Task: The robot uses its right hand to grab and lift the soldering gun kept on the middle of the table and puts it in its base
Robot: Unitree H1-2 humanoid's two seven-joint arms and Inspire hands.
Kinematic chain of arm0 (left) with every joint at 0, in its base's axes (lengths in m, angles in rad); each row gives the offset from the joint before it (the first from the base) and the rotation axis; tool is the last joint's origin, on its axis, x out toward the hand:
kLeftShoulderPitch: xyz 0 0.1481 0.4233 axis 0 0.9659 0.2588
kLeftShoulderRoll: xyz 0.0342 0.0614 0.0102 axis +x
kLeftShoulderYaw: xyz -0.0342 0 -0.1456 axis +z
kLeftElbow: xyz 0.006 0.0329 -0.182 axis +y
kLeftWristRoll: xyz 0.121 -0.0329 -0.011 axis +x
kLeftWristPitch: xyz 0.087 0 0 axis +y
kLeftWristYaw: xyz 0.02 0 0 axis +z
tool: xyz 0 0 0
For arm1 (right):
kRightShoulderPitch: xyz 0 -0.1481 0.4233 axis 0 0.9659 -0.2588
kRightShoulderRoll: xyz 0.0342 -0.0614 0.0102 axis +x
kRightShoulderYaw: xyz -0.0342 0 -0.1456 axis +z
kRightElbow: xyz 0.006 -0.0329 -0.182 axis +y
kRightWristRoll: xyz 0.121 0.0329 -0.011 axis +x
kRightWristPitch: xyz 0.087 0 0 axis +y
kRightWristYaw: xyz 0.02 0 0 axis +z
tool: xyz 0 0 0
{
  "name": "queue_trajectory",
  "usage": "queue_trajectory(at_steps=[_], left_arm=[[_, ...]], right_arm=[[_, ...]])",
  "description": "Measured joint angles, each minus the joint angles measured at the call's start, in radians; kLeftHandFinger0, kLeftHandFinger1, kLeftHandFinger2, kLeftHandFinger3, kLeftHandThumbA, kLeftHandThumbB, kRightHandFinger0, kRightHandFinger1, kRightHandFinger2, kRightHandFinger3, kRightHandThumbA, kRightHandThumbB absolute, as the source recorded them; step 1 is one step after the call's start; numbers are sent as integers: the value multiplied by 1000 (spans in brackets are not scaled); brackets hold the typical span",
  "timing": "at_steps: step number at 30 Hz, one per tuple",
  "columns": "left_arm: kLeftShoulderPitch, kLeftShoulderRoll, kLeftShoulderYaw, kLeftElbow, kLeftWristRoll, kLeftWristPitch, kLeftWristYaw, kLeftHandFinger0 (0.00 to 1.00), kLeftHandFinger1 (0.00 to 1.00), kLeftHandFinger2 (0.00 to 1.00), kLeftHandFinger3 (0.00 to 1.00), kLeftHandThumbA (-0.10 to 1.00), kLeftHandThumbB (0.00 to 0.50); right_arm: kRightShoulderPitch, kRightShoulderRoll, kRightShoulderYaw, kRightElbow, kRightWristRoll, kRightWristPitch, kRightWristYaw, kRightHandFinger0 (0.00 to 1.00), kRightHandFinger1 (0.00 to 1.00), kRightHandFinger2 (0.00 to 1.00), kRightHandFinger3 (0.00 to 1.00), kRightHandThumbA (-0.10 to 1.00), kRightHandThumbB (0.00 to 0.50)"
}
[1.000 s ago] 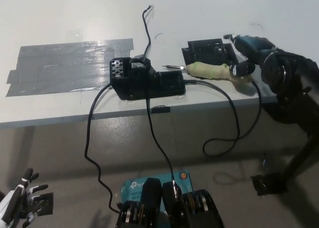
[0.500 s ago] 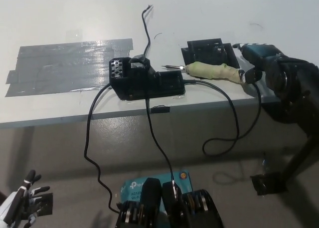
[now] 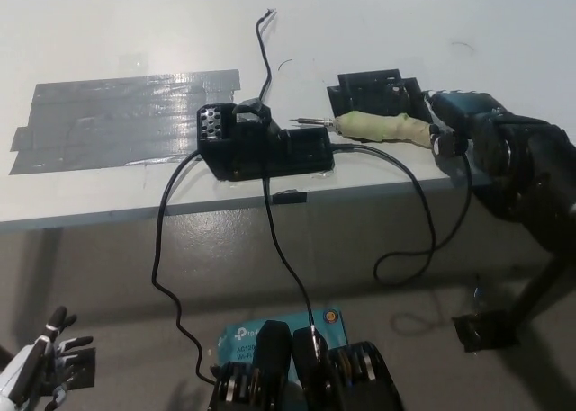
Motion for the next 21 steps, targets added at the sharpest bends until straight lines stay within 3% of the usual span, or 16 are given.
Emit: queue_trajectory(at_steps=[4,7,9,14,21], left_arm=[[9,0,1,-2,0,0,-4,713,786,835,1000,1000,108],[17,0,1,-5,-1,0,-6,724,802,868,1000,1000,85],[21,0,4,-5,-2,0,-7,728,804,865,1000,1000,30],[21,-1,9,-5,-4,0,-7,700,794,843,1000,1000,8],[21,-2,14,-9,-7,1,-7,695,797,837,984,1000,0]], right_arm=[[1,13,-5,23,-11,-16,-13,1000,1000,1000,1000,0,145],[3,16,-5,21,-21,-18,-16,1000,1000,1000,1000,-38,130],[3,17,-6,19,-28,-18,-16,1000,1000,1000,1000,-60,132],[3,20,-16,5,-30,-17,-13,1000,1000,1000,1000,-80,134],[0,29,-23,-10,-31,-10,13,1000,1000,1000,1000,23,169]])
